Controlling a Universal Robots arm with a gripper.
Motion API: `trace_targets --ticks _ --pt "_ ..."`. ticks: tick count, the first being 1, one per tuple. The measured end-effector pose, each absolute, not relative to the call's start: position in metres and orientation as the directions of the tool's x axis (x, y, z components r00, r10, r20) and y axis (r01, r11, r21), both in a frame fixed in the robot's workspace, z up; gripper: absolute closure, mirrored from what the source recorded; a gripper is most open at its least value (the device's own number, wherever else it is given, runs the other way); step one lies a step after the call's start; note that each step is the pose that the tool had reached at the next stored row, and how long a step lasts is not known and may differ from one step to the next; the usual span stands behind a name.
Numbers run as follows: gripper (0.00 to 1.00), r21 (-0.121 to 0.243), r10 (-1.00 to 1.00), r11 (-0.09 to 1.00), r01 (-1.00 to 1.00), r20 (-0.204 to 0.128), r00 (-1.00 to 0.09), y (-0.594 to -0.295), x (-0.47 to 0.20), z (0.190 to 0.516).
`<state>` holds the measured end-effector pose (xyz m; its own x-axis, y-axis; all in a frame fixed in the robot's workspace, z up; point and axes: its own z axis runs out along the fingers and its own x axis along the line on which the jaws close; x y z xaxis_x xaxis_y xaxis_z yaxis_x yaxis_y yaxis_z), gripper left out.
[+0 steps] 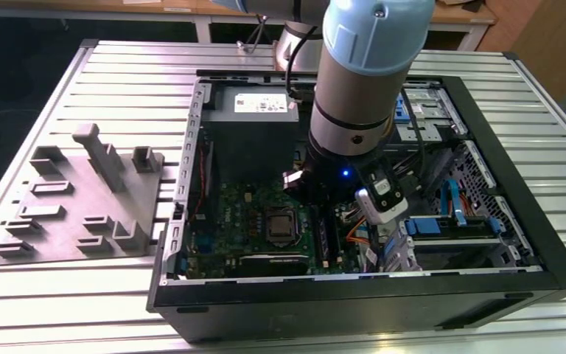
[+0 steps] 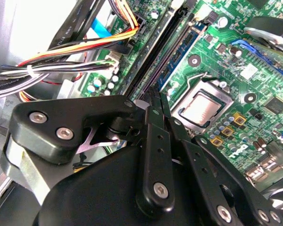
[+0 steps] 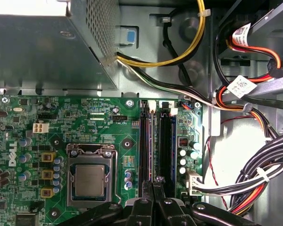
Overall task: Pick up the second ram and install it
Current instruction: 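Insert the second ram into the second slot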
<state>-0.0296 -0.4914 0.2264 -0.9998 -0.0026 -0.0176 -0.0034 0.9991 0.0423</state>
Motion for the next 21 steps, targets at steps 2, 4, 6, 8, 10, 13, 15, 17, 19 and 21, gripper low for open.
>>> trace_targets --ticks 2,4,6,8,10,13,15,17,19,21 --pt "0.88 0.042 -0.003 0.999 -0.003 -0.018 -1.0 -0.4914 -0.0296 0.2264" --pt "0.88 0.042 0.0 0.999 0.0 -0.018 -1.0 -0.4914 -0.0296 0.2264" --pt "0.88 0.042 0.008 0.999 0.007 -0.018 -1.0 -0.4914 -0.0296 0.2264" --pt "0.88 0.042 0.014 0.999 0.013 -0.018 -1.0 -0.4914 -0.0296 0.2263" --pt "0.88 0.042 0.018 0.999 0.018 -0.018 -1.0 -0.4914 -0.0296 0.2263" --pt "0.88 0.043 0.021 0.999 0.02 -0.018 -1.0 -0.4913 -0.0296 0.2255" --pt "0.88 0.042 0.021 0.999 0.021 -0.018 -1.0 -0.4914 -0.0296 0.225" --pt "0.88 0.042 0.022 0.999 0.021 -0.018 -1.0 -0.4914 -0.0296 0.225" --pt "0.88 0.043 0.022 0.999 0.021 -0.018 -1.0 -0.4913 -0.0296 0.2244" --pt "0.88 0.042 0.022 0.999 0.021 -0.018 -1.0 -0.4914 -0.0296 0.2237"
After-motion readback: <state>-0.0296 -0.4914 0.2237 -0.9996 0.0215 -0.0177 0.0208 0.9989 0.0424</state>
